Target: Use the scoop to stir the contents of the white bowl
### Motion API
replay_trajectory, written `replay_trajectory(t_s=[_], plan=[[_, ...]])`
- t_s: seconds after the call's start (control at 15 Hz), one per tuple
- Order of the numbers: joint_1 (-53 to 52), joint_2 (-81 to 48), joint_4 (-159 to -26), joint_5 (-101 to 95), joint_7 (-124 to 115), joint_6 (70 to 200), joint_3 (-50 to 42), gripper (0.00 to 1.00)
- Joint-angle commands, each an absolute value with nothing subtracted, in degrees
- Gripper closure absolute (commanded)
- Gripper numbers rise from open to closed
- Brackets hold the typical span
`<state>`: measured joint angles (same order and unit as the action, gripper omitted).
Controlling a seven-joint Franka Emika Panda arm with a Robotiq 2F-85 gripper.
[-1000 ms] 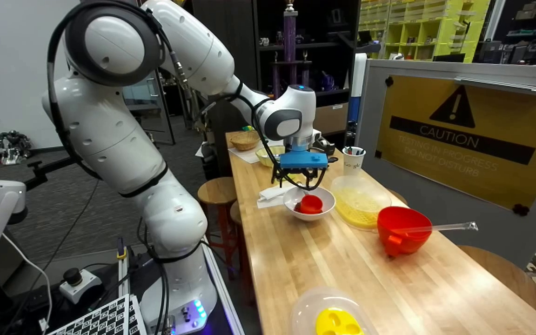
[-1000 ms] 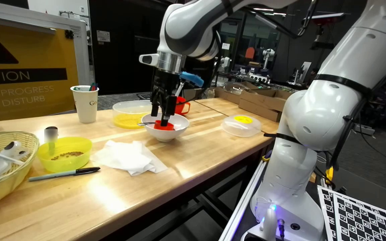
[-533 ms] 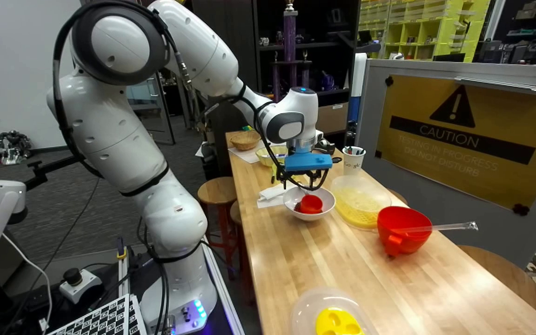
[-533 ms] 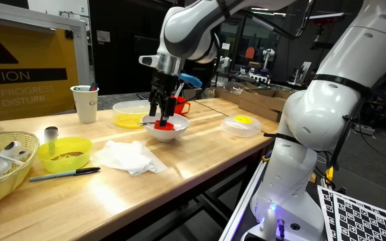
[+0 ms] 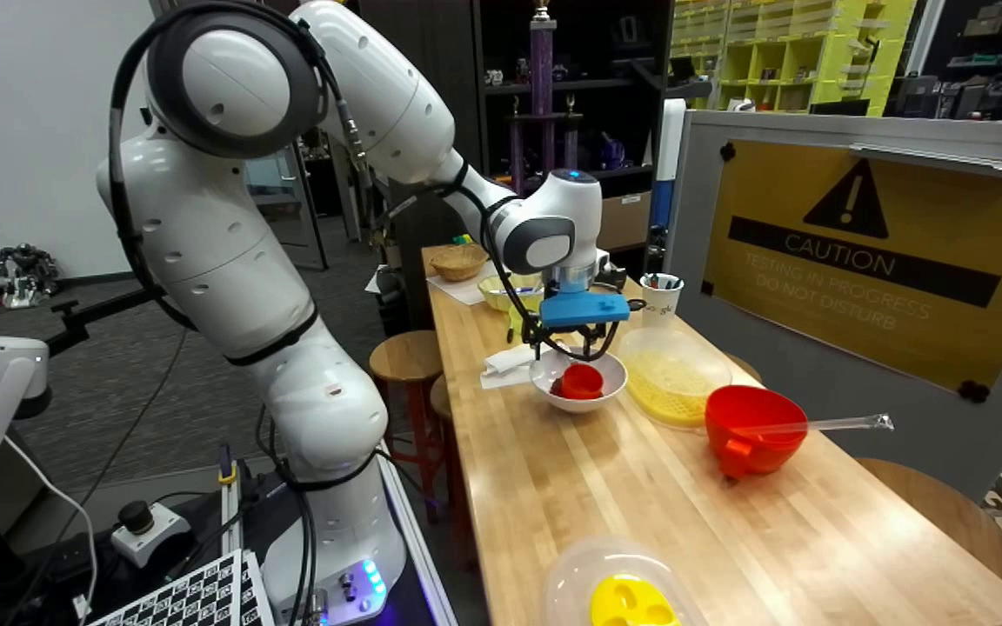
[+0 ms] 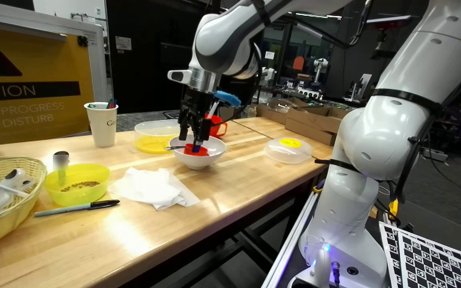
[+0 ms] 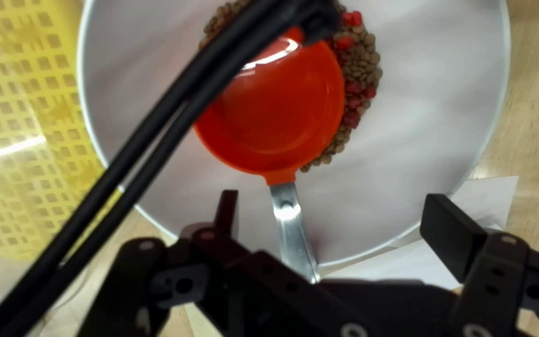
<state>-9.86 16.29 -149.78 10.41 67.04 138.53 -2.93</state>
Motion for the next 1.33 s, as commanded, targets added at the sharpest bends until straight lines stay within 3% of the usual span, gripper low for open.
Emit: replay_trajectory(t_s=[0.0, 0.93, 1.0, 1.27], plan=[[-10.1, 15.2, -149.2, 12.1, 69.4, 138.9, -3.6, 0.00], [-9.8, 13.4, -148.3, 14.0, 71.0, 138.5, -3.3, 0.00], [-9.8, 13.3, -148.1, 14.2, 71.0, 138.2, -3.3, 0.19], [-9.7, 13.1, -147.9, 14.5, 71.2, 138.2, -3.4, 0.48]])
